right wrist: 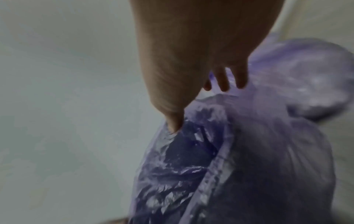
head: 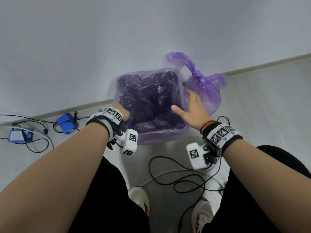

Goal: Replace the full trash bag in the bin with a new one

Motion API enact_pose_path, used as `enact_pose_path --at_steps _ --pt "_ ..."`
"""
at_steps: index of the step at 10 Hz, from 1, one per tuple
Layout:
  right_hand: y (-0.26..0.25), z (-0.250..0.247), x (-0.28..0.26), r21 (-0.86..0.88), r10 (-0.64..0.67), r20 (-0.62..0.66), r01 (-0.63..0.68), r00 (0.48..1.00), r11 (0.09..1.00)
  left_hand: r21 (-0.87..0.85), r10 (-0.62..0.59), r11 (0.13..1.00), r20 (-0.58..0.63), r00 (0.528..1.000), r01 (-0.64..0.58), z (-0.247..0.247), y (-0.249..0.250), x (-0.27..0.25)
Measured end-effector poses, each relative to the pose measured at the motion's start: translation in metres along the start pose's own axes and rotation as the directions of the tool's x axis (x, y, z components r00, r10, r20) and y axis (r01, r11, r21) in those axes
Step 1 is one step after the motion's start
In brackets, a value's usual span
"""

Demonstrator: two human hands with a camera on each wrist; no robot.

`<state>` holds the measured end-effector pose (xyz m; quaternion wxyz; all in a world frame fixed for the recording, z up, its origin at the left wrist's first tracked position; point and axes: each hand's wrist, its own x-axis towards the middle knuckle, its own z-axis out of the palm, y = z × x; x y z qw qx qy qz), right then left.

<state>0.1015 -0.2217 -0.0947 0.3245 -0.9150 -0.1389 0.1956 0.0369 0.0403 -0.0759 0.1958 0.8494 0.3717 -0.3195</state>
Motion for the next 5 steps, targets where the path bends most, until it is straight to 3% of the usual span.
enact_pose_path --at_steps 1,2,3,4,5 --pt "0.010 0.020 0.000 0.255 0.241 0.288 -0.316 0.927 0.914 -0.143 -0.033 0.989 0.062 0.998 0.041 0.003 0.000 0.007" --pt "0.010 0.030 -0.008 0.487 0.300 0.405 -0.482 0.863 0.728 -0.241 -0.066 0.966 0.116 0.991 0.092 0.007 -0.002 0.011" --pt "0.014 0.030 -0.010 0.535 0.277 0.446 -0.501 0.851 0.681 -0.273 -0.096 0.953 0.134 0.986 0.130 0.012 -0.007 0.014" --pt "0.015 0.020 -0.005 0.431 0.257 0.343 -0.395 0.904 0.812 -0.255 -0.074 0.964 0.031 0.997 0.079 0.003 -0.004 0.011" --pt "0.010 0.002 0.004 0.360 0.250 0.143 -0.286 0.958 0.888 -0.282 -0.028 0.959 -0.131 0.991 -0.010 -0.022 0.005 -0.001"
